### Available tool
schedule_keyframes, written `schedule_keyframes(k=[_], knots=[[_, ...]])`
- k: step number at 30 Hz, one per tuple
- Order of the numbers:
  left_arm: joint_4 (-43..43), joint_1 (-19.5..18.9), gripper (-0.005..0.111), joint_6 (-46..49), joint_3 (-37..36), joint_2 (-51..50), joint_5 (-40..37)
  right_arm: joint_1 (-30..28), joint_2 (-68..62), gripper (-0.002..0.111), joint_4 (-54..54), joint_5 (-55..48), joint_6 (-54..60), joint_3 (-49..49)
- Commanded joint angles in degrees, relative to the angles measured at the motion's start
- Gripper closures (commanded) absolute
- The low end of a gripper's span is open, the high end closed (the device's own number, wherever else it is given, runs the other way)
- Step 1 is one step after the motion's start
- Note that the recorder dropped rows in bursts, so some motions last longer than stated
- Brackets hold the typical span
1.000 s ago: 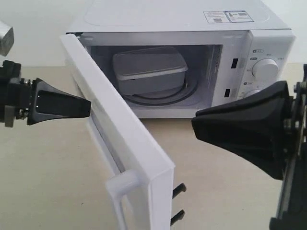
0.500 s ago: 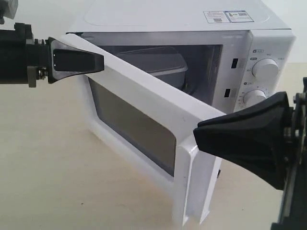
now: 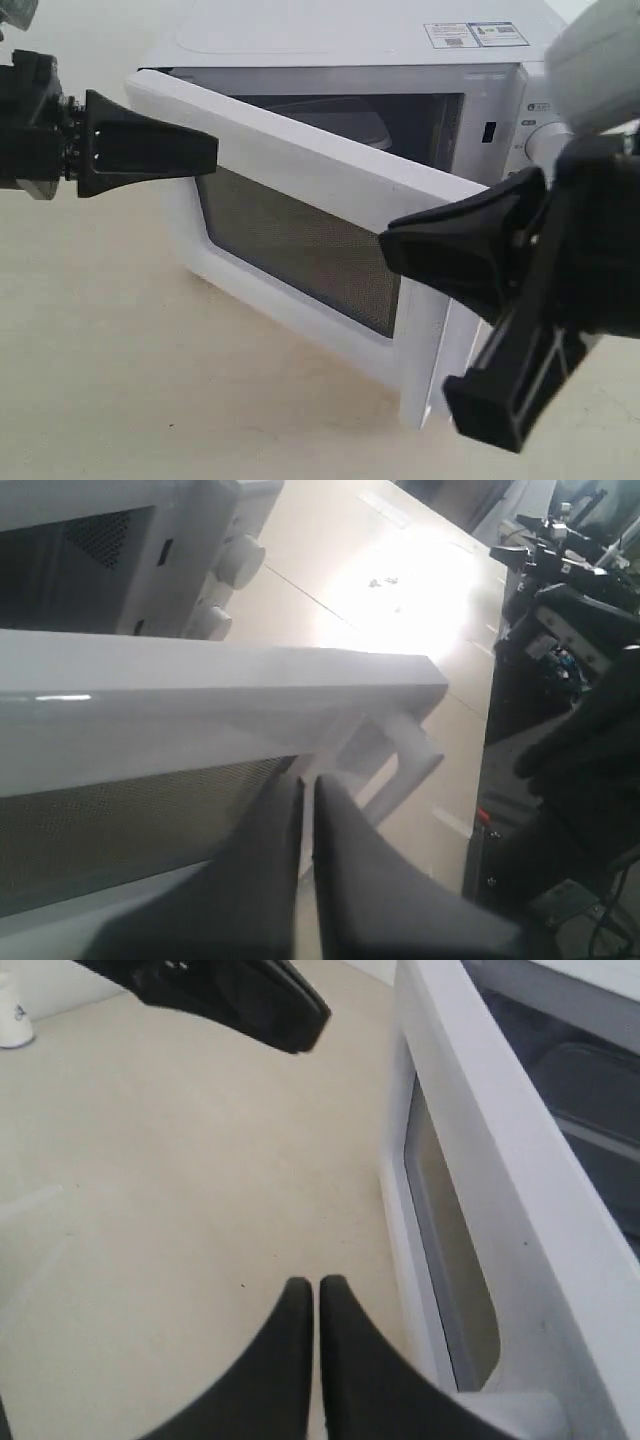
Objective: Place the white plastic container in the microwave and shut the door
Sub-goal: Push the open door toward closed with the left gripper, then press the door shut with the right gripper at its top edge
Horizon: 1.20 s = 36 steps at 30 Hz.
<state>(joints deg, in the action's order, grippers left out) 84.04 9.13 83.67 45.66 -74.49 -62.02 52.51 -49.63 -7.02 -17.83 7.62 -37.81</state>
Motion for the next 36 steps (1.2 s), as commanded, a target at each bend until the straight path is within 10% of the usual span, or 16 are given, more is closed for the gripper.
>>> schedule_keyframes(k=[1,28,36], knots=[[-4.0,0.2,0.102,-3.6,0.4,5.6,-1.4,0.0,-4.7,0.108,5.4,4.2,-2.2,0.0],[-68.3,0.1,0.102,-72.1,-0.7,54.3,3.6,-22.8,-23.0,0.108,9.1,21.8,-13.5,-3.5],[-72.3,0.1,0.102,-76.8,-5.3,65.1,4.8,-23.7,-24.9,0.108,4.0,27.7,-12.2,-3.5]])
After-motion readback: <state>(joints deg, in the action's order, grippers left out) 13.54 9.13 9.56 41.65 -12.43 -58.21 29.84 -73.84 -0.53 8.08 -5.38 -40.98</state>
